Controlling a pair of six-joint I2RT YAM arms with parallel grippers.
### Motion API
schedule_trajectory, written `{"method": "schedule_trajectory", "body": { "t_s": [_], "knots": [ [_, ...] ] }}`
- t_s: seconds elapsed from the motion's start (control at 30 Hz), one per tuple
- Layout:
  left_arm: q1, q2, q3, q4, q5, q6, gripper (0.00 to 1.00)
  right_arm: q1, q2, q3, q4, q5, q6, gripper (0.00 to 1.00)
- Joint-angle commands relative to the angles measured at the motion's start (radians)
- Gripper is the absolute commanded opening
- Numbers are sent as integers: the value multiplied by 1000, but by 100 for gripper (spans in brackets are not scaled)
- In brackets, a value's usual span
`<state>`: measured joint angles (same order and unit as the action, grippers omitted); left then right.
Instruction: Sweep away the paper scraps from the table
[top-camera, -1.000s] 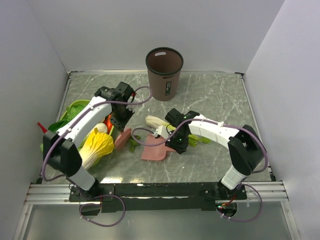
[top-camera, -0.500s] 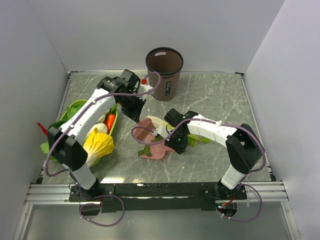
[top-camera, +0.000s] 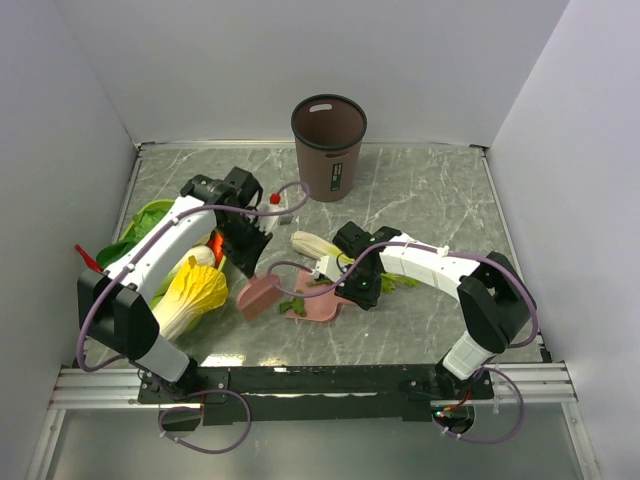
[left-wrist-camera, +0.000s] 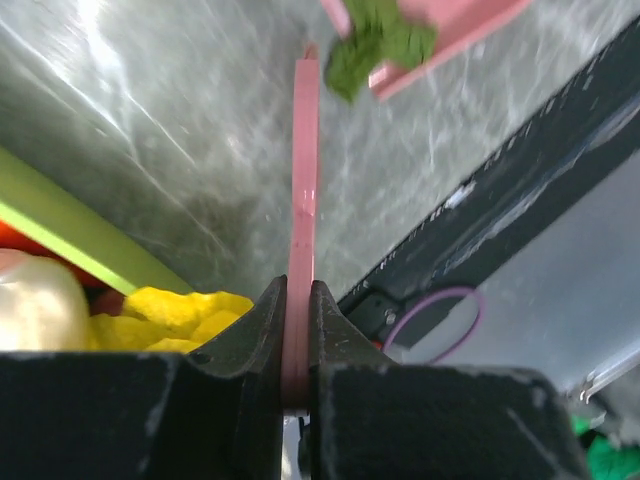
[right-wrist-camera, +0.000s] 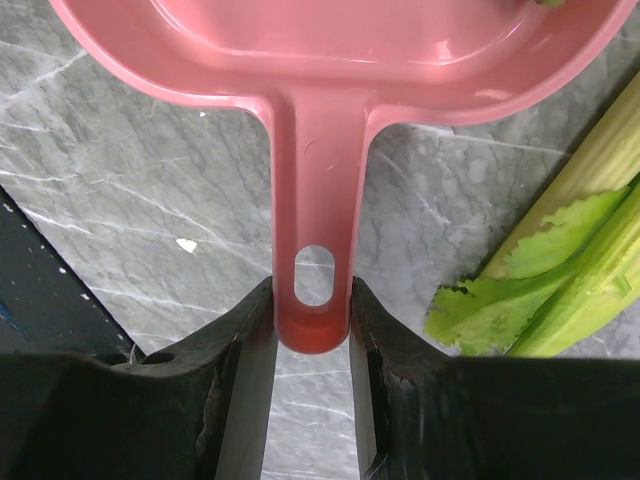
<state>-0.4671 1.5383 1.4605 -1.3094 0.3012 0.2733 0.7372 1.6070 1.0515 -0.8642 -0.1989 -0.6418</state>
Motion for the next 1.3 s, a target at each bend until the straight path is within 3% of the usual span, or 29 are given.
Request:
{"method": "schedule_trajectory", "body": {
  "t_s": [0.0, 0.17, 0.4, 0.57, 0.7, 1.0, 1.27],
  "knots": [
    [-2, -40, -64, -47, 55, 119, 1, 5, -30, -4, -4, 3, -6, 5],
    [-11, -14, -74, 45, 104, 73, 1, 4, -18, 7, -1, 0, 4, 5],
    [-64, 80, 78, 99, 179, 49, 1, 4, -25, 15, -4, -13, 14, 5],
    [-6, 49, 72, 96, 188, 63, 1, -7, -85, -21, 51, -25, 33, 4],
    [82, 23, 57, 99, 142, 21, 1, -7, -107, -42, 76, -59, 39, 4],
    [87, -93, 175, 234, 13, -6, 1, -21, -162, -111, 209, -119, 31, 2],
    [99, -93, 204, 331, -189, -71, 1, -56, -265, -143, 303, -145, 22, 1]
  ]
}}
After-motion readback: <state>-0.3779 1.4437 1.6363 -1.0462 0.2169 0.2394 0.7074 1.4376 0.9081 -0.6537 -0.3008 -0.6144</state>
